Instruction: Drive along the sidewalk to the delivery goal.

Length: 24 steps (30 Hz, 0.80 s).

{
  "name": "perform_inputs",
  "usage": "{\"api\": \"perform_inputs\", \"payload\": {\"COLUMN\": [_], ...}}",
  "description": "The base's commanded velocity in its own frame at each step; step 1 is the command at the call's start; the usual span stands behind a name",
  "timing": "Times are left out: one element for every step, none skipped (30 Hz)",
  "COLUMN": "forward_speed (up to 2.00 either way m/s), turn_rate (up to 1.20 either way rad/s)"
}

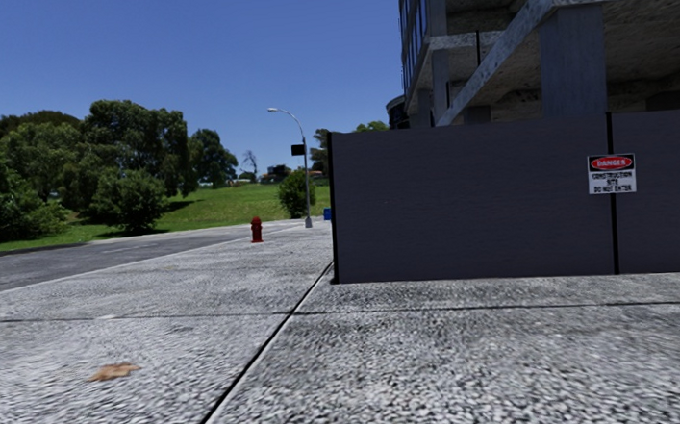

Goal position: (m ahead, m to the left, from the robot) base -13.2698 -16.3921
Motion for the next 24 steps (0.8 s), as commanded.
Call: {"api": "perform_inputs", "payload": {"forward_speed": [0.0, 0.0, 0.0, 0.0, 0.0, 0.0, 0.0, 0.0, 0.0, 0.0, 0.0, 0.0, 0.0, 0.0, 0.0, 0.0, 0.0, 0.0, 0.0, 0.0, 0.0, 0.0, 0.0, 0.0], "turn_rate": [0.65, 0.68, 0.75, 0.75, 0.87, 0.94, 0.94, 0.96, 0.96, 0.96, 0.96, 0.96, 0.96, 0.96, 0.97, 1.0, 1.0, 1.01, 1.01, 1.01, 1.01, 1.01, 1.01, 1.01]}}
